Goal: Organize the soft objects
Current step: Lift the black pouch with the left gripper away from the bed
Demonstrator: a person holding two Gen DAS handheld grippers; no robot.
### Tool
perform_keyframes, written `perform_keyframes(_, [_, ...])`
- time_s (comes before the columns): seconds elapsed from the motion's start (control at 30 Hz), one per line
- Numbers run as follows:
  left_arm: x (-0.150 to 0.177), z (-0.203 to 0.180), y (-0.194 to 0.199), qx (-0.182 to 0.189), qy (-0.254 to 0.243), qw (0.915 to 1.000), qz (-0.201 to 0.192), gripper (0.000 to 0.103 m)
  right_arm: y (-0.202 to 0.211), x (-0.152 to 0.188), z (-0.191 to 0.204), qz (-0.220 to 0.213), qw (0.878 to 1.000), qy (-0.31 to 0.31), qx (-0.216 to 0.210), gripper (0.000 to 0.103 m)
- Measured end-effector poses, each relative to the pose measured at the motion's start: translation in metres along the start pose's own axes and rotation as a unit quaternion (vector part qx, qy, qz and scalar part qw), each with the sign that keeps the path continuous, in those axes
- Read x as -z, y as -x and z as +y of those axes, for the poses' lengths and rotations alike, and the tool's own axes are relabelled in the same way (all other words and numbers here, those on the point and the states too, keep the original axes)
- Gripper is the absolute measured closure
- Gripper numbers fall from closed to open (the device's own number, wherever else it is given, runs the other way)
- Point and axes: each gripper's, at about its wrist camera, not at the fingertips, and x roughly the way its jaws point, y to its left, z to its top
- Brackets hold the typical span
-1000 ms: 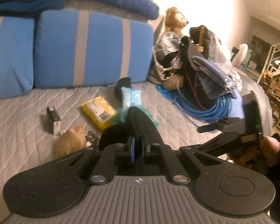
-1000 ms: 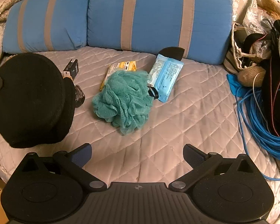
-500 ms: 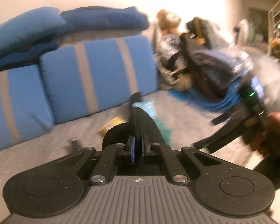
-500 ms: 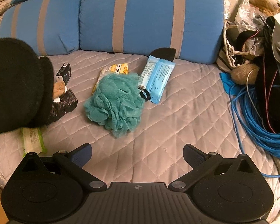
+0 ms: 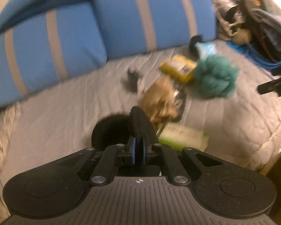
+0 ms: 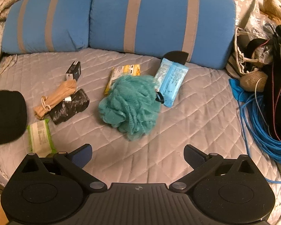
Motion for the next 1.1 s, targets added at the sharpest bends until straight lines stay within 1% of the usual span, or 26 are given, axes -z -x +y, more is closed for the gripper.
perform_keyframes(0.03, [0.004,0.005,-0.002,0.009,0.012,0.9999,0.002,0.091,-0.001,0.000,0.002,0.001,1.000,0.002,0.000,0.000])
perform_keyframes(0.1, [0.009,0.013,-0.001,0.027,0.024,0.9993,0.005,0.073,-0.002,-0.001,0.006,0.002,1.000,0.002,0.000,0.000])
perform_keyframes(0.13, [0.012,0.015,-0.001,0.033,0.028,0.9990,0.007,0.055,-0.003,-0.001,0.008,0.003,1.000,0.003,0.000,0.000])
perform_keyframes(0.17, [0.016,0.018,0.000,0.038,0.030,0.9988,0.009,0.045,-0.004,-0.001,0.010,0.004,1.000,0.004,0.000,0.000])
perform_keyframes(0.2, [0.018,0.018,-0.001,0.043,0.030,0.9986,0.008,0.045,-0.005,-0.001,0.011,0.004,1.000,0.005,0.000,0.000])
perform_keyframes(0.37, [0.036,0.013,-0.008,0.073,-0.009,0.9970,0.024,0.044,-0.006,-0.001,0.018,0.008,1.000,0.009,0.001,0.000])
perform_keyframes(0.47, [0.044,0.003,-0.012,0.076,-0.057,0.9950,0.031,0.044,-0.007,-0.003,0.020,0.009,1.000,0.009,-0.001,0.000])
perform_keyframes(0.6, [0.057,-0.012,-0.017,0.057,-0.130,0.9889,0.045,0.045,-0.007,-0.004,0.024,0.008,1.000,0.015,-0.003,0.000])
perform_keyframes(0.73, [0.070,-0.021,-0.023,0.035,-0.196,0.9779,0.064,0.045,-0.006,-0.003,0.023,0.009,1.000,0.014,-0.001,0.000])
perform_keyframes(0.83, [0.079,-0.023,-0.034,0.008,-0.228,0.9701,0.082,0.045,-0.006,-0.003,0.019,0.010,1.000,0.008,0.000,0.000])
perform_keyframes(0.9, [0.086,-0.024,-0.037,-0.002,-0.249,0.9645,0.086,0.051,-0.006,-0.003,0.018,0.011,1.000,0.006,0.000,0.000])
perform_keyframes(0.97, [0.090,-0.027,-0.038,0.000,-0.272,0.9590,0.080,0.067,-0.006,-0.003,0.017,0.009,1.000,0.006,0.000,0.000])
perform_keyframes(1.0, [0.092,-0.028,-0.037,0.004,-0.279,0.9572,0.079,0.074,-0.006,-0.003,0.017,0.009,1.000,0.006,0.001,0.000])
perform_keyframes(1.03, [0.093,-0.031,-0.037,0.013,-0.285,0.9551,0.081,0.083,-0.006,-0.004,0.016,0.009,1.000,0.006,0.001,0.000])
perform_keyframes(1.1, [0.092,-0.034,-0.036,0.010,-0.293,0.9526,0.081,0.087,-0.006,-0.004,0.015,0.009,1.000,0.007,0.003,0.000])
